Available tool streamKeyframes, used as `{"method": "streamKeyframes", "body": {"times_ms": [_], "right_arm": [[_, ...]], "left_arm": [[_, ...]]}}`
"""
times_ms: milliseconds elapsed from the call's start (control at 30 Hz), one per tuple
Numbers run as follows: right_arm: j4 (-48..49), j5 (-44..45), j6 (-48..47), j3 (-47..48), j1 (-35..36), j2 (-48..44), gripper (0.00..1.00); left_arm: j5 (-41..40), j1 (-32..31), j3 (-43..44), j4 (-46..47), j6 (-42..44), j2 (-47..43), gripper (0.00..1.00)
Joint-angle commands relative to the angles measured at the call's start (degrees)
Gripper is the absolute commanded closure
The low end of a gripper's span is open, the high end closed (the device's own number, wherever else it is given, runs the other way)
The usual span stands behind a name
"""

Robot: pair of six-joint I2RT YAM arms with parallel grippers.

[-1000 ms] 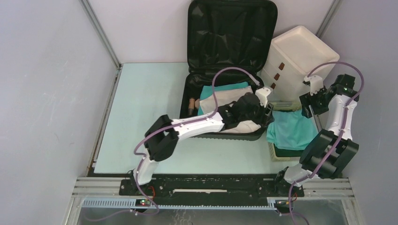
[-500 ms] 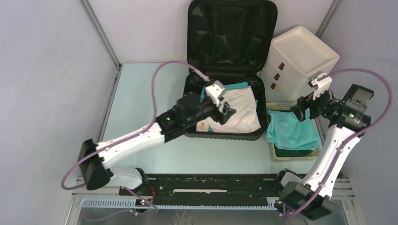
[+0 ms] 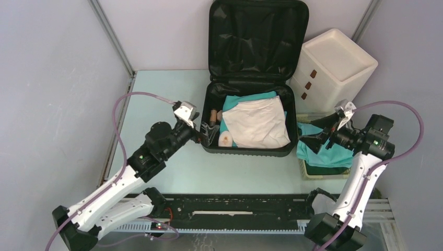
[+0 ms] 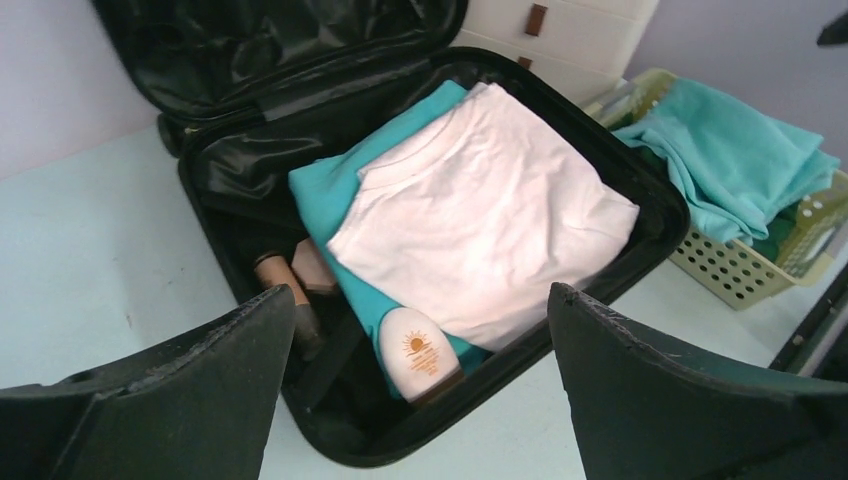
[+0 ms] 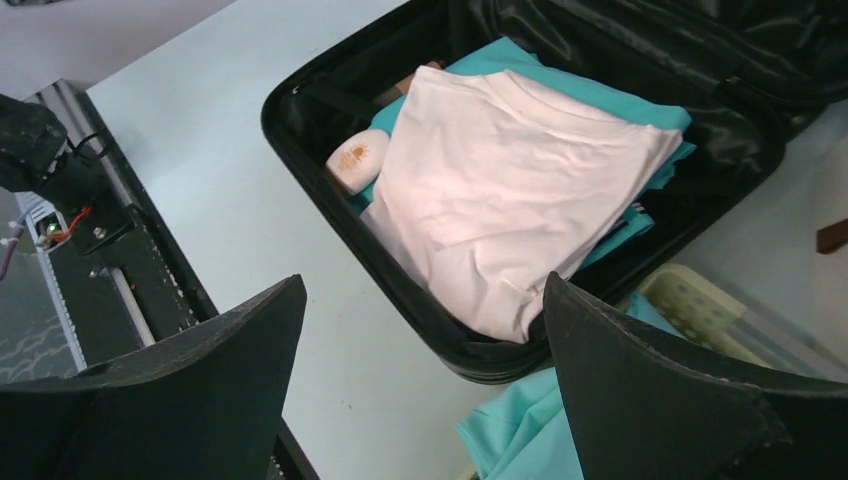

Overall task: Open, take out, and arrange the luggage
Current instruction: Place the clothes in the bin, then pick up the clothes from the opened luggage.

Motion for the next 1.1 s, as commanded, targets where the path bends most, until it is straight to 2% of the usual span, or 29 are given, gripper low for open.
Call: {"method": "streamKeyframes", "body": {"times_ms": [0, 133, 233, 500, 667, 867, 967, 1067], "right_arm": [[5.9, -7.1, 1.5, -5.2, -0.6, -3.6, 0.01], [13.5, -9.9, 6.7, -11.9, -1.9, -5.9, 0.0], [18.1, -8.8, 10.2, -15.5, -1.9, -7.0, 0.0], [18.5, -1.2, 9.1, -16.0, -0.4, -6.8, 0.0], [17.4, -0.6, 7.7, -16.0, 0.1, -6.8, 0.0], [17.9, 0.6, 7.8, -16.5, 0.1, -6.8, 0.0], [18.5, 1.0, 8.5, -16.6, 0.2, -6.4, 0.0], [19.1, 1.4, 8.8, -17.0, 0.2, -5.9, 0.0]], "left_arm": [[1.1, 4.1, -1.4, -1.9, -3.9, -2.2, 0.0], [7.2, 10.1, -1.2, -2.3, -8.4, -1.3, 0.0], [12.1, 14.4, -1.4, -1.1, -13.3, 0.2, 0.0], [22.9, 21.5, -3.2, 5.2, -26.1, 7.1, 0.0], [22.4, 21.9, -3.0, 6.5, -27.5, 10.3, 0.0], [18.0, 22.0, 0.4, 2.8, -21.8, 14.0, 0.0], [16.1, 22.0, 3.0, -2.2, -19.2, 15.7, 0.0], [14.2, 22.0, 2.1, -2.2, -18.1, 15.4, 0.0]]}}
